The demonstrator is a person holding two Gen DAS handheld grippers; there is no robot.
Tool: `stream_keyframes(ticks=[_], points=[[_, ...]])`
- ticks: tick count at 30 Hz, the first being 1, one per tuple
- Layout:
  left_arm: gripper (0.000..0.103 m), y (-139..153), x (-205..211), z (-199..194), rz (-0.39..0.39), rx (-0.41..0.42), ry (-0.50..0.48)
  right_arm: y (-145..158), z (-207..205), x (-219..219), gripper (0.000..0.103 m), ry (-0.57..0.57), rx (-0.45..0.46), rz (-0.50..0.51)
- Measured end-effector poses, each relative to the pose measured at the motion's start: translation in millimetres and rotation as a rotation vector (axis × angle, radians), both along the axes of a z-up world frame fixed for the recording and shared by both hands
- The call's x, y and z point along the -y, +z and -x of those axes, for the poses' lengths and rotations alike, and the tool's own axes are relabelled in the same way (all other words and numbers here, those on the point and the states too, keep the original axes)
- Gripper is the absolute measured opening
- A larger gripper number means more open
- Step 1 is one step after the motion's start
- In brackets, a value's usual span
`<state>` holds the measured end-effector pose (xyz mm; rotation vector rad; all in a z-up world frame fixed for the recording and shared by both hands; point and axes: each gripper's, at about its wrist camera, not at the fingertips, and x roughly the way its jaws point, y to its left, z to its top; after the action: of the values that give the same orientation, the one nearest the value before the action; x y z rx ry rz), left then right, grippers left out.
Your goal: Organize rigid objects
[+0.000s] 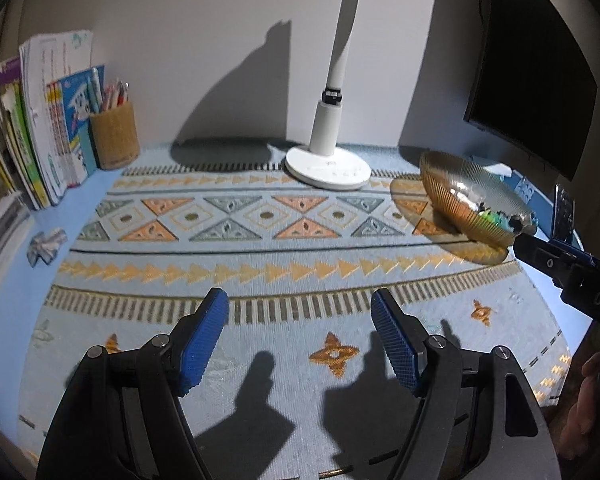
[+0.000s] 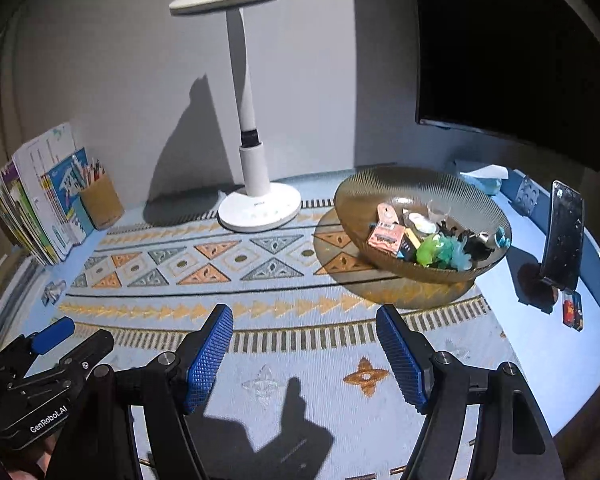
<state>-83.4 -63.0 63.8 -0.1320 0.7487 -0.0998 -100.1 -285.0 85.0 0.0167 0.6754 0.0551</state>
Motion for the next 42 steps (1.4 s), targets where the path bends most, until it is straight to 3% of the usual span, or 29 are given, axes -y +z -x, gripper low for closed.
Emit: stream_keyframes(ticks=[14,32,35,42], points=[[0.072,-27.8,1.1,-25.4,-0.045,-0.025,0.012,-35.5,-27.6,-6.5,0.073,0.023,-0.086,-0.005],[0.077,-44.7,15.4,-47.7,-0.148,0.016,-0.024,-73.9,-49.2,-4.9,0.072,0.023,-0.109,-0.011],[0.086,-46.1,13.8,-50.3,-0.142,0.006,-0.016,-79.3,-53.5,-6.5,0.073,0.030,-0.114,-0.008],[0.086,-54.5,4.8,-59.8,-0.104,-0.068,0.011,-86.8,-63.0,-10.1,0.073,0.045,-0.123,0.005]])
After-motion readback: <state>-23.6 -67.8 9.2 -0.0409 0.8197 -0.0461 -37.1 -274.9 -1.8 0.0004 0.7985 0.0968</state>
